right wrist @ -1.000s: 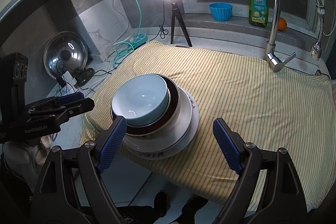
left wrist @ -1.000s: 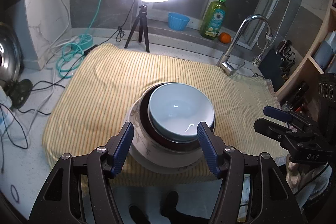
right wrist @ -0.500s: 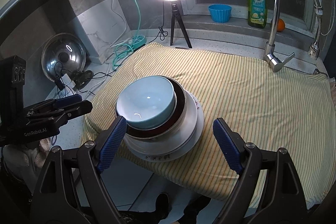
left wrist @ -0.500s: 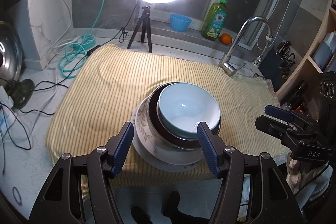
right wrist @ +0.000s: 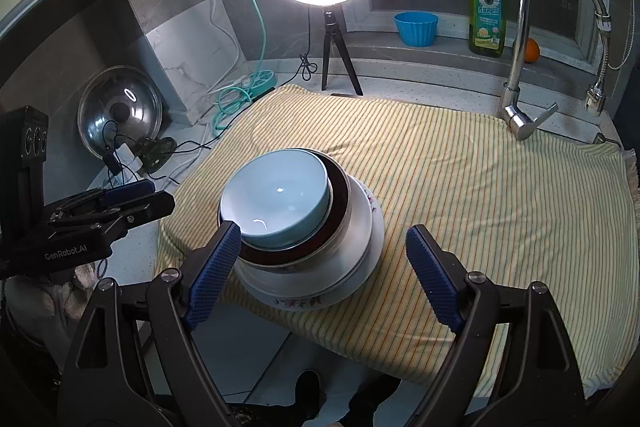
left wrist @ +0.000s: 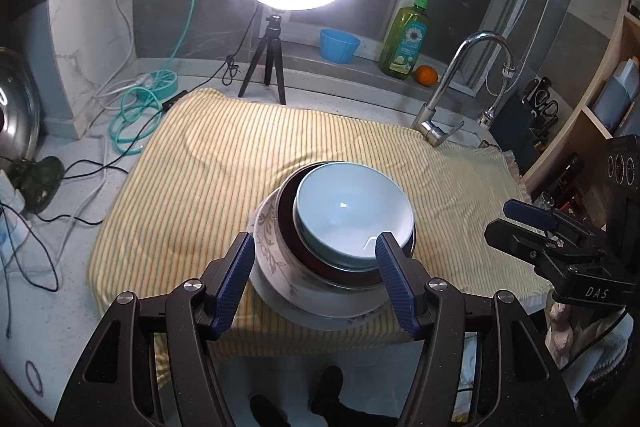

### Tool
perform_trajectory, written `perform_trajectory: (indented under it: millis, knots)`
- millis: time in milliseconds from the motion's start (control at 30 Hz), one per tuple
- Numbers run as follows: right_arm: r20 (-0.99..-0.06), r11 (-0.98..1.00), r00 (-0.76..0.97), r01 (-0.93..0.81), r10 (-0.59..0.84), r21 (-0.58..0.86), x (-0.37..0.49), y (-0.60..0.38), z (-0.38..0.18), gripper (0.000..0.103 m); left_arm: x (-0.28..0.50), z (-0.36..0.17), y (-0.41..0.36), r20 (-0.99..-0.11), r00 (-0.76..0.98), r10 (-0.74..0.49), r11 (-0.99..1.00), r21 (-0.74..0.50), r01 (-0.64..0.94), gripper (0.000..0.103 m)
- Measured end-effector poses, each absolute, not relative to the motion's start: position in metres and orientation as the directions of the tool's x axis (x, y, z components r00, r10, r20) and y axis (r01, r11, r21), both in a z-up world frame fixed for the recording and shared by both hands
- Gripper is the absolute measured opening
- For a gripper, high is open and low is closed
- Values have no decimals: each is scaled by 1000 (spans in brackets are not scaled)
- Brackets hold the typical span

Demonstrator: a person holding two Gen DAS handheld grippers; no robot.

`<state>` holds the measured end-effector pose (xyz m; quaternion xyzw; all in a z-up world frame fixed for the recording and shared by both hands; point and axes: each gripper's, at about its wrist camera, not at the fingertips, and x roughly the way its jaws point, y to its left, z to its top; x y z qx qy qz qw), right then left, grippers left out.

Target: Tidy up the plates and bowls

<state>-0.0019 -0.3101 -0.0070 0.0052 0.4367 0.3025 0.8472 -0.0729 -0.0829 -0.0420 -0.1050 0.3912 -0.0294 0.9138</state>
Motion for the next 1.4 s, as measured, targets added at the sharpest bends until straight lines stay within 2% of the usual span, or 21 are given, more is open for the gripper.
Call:
perform_trajectory:
  millis: [700, 1267, 1400]
  knots:
    - [-735, 818, 438, -504, 518, 276, -5, -310, -5, 87, -75, -40, -82, -706, 696, -130, 977, -213, -33, 62]
    - [-736, 820, 436, -500, 517, 280, -4, -309, -7, 87, -70, -38, -79, -712, 699, -57, 983, -162, -85, 62]
    - [-741, 823, 433, -492, 513, 282, -3, -311, -11, 87, -72, -36, -80, -691, 722, -38, 986, -145, -87, 62]
